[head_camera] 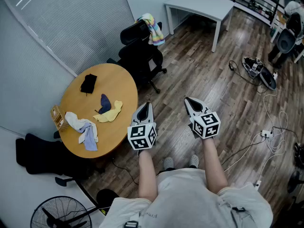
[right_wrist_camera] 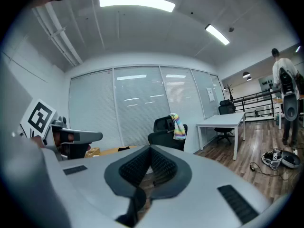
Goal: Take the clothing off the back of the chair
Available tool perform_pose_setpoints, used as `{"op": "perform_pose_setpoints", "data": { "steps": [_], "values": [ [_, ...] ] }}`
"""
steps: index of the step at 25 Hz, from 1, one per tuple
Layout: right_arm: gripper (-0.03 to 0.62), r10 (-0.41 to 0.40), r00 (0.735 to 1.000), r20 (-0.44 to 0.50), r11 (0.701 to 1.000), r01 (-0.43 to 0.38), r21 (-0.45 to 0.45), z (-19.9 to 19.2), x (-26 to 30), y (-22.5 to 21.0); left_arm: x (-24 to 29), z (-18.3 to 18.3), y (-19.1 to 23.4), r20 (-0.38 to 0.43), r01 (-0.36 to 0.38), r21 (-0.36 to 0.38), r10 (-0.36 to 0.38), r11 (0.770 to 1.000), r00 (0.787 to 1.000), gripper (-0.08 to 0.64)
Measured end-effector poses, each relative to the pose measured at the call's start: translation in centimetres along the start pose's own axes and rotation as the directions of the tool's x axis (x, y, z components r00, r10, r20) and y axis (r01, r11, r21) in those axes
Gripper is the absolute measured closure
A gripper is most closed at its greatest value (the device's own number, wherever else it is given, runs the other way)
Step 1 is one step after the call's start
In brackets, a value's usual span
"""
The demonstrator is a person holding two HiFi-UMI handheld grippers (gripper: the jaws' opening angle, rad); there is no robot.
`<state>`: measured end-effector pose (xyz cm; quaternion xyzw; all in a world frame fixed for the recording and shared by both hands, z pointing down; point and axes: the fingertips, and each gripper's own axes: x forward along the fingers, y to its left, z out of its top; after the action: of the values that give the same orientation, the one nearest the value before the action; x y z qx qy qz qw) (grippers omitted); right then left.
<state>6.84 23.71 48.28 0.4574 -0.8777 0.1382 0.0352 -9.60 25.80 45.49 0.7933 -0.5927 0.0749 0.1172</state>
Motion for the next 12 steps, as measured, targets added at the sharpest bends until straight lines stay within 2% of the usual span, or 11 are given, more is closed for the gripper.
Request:
{"op": "perform_pose_setpoints", "data": {
  "steps": [7, 12],
  "values": [
    [0.569, -0.015, 1.0, 0.008, 1.0, 0.015, -0.002, 0.1, 0.0, 0.8, -0.6, 0.2, 0.7, 0.01, 0.014, -0.004, -0.014, 1.0, 1.0, 0.531],
    [0.569, -0.042, 0.999, 0.003, 0.999, 0.043, -0.012, -0.1, 0.0, 1.5, -1.1, 0.2, 1.8, 0.022, 0.046, -0.049, -0.045, 0.998, 0.999, 0.531]
  ]
}}
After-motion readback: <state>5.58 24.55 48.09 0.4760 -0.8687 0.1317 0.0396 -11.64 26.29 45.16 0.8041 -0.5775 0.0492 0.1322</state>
